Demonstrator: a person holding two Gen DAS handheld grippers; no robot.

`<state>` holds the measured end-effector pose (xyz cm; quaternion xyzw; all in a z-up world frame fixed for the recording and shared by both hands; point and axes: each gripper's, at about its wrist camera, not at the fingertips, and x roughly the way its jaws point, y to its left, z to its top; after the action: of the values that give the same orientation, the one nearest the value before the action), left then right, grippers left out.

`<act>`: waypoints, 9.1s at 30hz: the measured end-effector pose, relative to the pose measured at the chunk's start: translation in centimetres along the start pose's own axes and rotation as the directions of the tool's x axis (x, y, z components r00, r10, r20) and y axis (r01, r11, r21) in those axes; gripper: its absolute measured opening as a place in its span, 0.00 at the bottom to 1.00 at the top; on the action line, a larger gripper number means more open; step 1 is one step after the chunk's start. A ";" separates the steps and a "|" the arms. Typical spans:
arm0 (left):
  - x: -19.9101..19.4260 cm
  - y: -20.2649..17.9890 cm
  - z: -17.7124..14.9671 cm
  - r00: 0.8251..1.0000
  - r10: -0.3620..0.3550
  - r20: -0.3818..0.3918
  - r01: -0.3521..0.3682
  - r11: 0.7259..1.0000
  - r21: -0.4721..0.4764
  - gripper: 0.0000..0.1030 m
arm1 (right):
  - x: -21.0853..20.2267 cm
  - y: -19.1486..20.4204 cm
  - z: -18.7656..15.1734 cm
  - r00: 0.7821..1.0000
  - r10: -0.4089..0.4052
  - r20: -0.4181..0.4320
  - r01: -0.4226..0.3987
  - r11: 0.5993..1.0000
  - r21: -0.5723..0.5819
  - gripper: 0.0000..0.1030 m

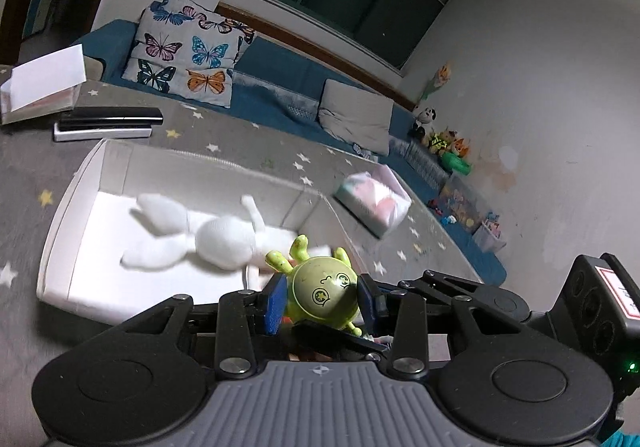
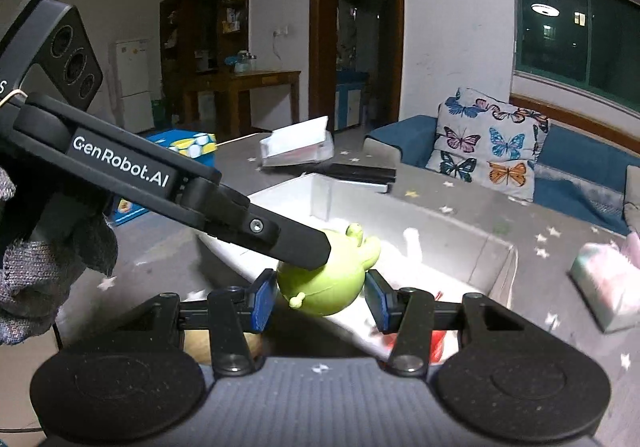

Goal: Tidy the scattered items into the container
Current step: 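Lift the green alien toy with both grippers and lower it into the box, then open both grippers to release the green alien toy, then close the left gripper on the tan peanut toy while the right gripper grips it, then lift the tan peanut toy with both grippers and lower it into the box, then open both grippers to release the peanut toy and withdraw, then close the left gripper on the red-black cartoon figure while the right gripper grips it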

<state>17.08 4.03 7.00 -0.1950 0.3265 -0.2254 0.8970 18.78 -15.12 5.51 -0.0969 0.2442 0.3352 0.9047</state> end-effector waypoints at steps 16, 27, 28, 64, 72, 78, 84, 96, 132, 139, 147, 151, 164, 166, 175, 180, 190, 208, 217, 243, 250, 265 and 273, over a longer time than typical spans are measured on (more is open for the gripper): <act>7.2 6.0 3.0 0.997 -0.039 -0.072 0.032 0.995 -0.093 0.39 | 8.1 -4.5 1.1 0.992 0.010 -0.124 -0.006 1.000 0.028 0.47; 7.8 7.0 2.6 0.994 -0.035 -0.106 0.026 0.996 -0.089 0.36 | 10.3 -4.0 0.9 0.978 0.004 -0.209 -0.005 1.000 -0.007 0.47; 7.9 7.0 2.5 0.993 -0.033 -0.112 0.023 0.996 -0.088 0.37 | 10.4 -4.0 1.0 0.977 0.004 -0.213 -0.006 1.000 -0.009 0.47; 6.3 6.7 1.3 0.990 0.069 -0.120 -0.079 0.994 -0.078 0.37 | 6.6 -2.7 1.1 0.989 -0.008 -0.148 0.003 0.999 -0.034 0.59; 4.0 5.9 0.8 0.994 0.077 -0.075 -0.082 0.994 -0.074 0.37 | 3.3 -1.4 1.0 0.998 0.002 -0.070 -0.004 1.000 -0.030 0.66; 1.6 5.3 0.1 0.996 0.085 -0.038 -0.087 0.994 -0.070 0.37 | 1.1 0.1 0.1 0.999 0.035 -0.042 -0.037 0.998 -0.042 0.69; -1.0 4.4 -1.1 0.995 0.098 0.010 -0.098 0.994 -0.053 0.37 | 0.2 2.1 -1.2 0.996 0.084 -0.043 -0.086 0.995 -0.057 0.72; -2.5 4.7 -5.3 0.986 0.159 -0.052 -0.161 0.987 -0.031 0.37 | 2.7 4.7 -4.1 0.981 0.148 -0.124 -0.156 0.987 -0.051 0.77; -1.4 5.2 -6.4 0.974 0.156 -0.163 -0.153 0.988 0.032 0.37 | 5.8 6.3 -5.5 0.975 0.151 -0.166 -0.167 0.983 -0.082 0.69; -0.8 3.5 -6.6 0.959 0.218 -0.179 -0.186 0.966 0.179 0.37 | 5.7 6.5 -5.6 0.976 0.144 -0.161 -0.160 0.983 -0.093 0.69; -0.3 4.0 -6.5 0.957 0.219 -0.192 -0.187 0.967 0.171 0.42 | 5.7 6.7 -5.6 0.979 0.133 -0.153 -0.147 0.985 -0.087 0.69; -0.5 3.8 -6.6 0.959 0.209 -0.191 -0.179 0.970 0.163 0.42 | 5.4 6.6 -5.6 0.979 0.134 -0.152 -0.147 0.986 -0.082 0.68; -3.3 1.9 -1.6 0.986 0.160 -0.039 -0.154 0.978 0.140 0.40 | 3.0 5.0 0.1 0.992 0.119 -0.047 -0.125 0.978 -0.167 0.68; -3.0 2.2 -0.3 0.987 0.158 -0.026 -0.154 0.981 0.122 0.40 | 3.6 4.4 1.3 0.992 0.120 -0.043 -0.126 0.976 -0.179 0.67; 1.1 5.8 4.3 0.988 0.140 -0.062 -0.139 0.990 0.020 0.40 | 8.8 0.6 4.9 0.983 0.143 -0.112 -0.161 0.970 -0.180 0.66; 3.2 8.2 5.0 0.986 0.142 -0.093 -0.145 0.989 -0.032 0.39 | 12.1 -0.6 5.4 0.968 0.173 -0.182 -0.207 0.960 -0.190 0.66; 5.2 9.7 4.7 0.970 0.187 -0.154 -0.192 0.981 -0.017 0.38 | 15.9 -1.0 5.3 0.930 0.220 -0.296 -0.293 0.927 -0.232 0.66; 6.6 9.7 4.4 0.959 0.215 -0.185 -0.217 0.976 0.011 0.38 | 16.6 -1.2 5.0 0.917 0.217 -0.335 -0.306 0.920 -0.243 0.64; 3.8 8.0 4.3 0.972 0.219 -0.086 -0.221 0.975 -0.007 0.38 | 12.2 -1.3 5.2 0.958 0.182 -0.222 -0.230 0.949 -0.216 0.71; 0.9 -1.2 -4.6 0.997 0.064 -0.041 -0.063 0.998 0.012 0.38 | -4.3 -1.3 -5.0 1.000 -0.016 0.000 0.016 1.000 0.000 1.00; 2.5 -0.4 -6.2 0.995 0.039 -0.087 -0.044 0.998 -0.053 0.38 | -4.3 -2.0 -7.8 0.998 -0.052 -0.032 0.055 0.994 0.095 1.00; 4.0 2.4 -7.3 0.998 -0.030 -0.062 0.014 0.967 -0.254 0.38 | -2.7 -2.8 -9.2 0.996 -0.069 -0.049 0.078 0.972 0.221 0.87; 4.7 3.1 -7.5 0.997 -0.050 -0.060 0.030 0.953 -0.300 0.38 | -2.5 -3.6 -9.5 0.997 -0.068 -0.045 0.078 0.955 0.287 0.78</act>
<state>16.15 2.56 -2.19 -0.3273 0.3827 -0.1981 0.8409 15.94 -22.47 -1.40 0.0214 0.3026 0.2607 0.9165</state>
